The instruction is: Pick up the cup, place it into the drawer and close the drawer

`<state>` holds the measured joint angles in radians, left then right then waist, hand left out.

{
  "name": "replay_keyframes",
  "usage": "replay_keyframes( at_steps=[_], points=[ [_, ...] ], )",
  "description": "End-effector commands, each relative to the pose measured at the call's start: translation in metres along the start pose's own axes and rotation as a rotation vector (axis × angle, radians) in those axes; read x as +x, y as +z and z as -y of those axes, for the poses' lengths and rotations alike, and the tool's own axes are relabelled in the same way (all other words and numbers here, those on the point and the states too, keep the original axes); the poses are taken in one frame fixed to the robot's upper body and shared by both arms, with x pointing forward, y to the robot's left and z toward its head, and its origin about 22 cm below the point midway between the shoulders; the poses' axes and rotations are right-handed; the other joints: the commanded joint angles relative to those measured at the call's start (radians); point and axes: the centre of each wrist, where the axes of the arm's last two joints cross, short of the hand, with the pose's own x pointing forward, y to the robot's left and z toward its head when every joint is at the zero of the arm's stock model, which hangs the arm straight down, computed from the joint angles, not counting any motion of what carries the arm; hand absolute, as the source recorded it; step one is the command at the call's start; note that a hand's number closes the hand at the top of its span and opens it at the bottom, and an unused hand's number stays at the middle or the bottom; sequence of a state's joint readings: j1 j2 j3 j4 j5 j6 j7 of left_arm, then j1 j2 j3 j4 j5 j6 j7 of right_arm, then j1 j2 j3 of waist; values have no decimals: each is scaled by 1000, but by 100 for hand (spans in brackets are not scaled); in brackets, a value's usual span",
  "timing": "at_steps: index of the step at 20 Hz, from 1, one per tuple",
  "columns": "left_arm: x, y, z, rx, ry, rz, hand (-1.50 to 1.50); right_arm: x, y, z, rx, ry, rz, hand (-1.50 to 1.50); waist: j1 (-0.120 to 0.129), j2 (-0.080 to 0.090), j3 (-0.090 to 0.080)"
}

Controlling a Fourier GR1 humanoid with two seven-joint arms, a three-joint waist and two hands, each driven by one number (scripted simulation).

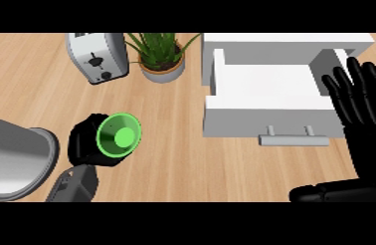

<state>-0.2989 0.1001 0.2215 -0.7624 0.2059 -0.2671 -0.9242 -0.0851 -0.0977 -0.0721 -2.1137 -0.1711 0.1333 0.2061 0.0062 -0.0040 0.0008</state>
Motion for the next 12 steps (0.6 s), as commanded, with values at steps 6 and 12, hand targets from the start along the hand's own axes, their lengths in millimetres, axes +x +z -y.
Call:
replay_keyframes(
  at_steps=[6,12],
  points=[
    [57,-60,66,-174,68,61,150,-13,1,-9,-1,6,-7,-150,4,-1,0],
    [108,-92,117,-191,101,65,150,-1,13,6,-15,-13,3,-150,-3,-2,0]
  ],
)
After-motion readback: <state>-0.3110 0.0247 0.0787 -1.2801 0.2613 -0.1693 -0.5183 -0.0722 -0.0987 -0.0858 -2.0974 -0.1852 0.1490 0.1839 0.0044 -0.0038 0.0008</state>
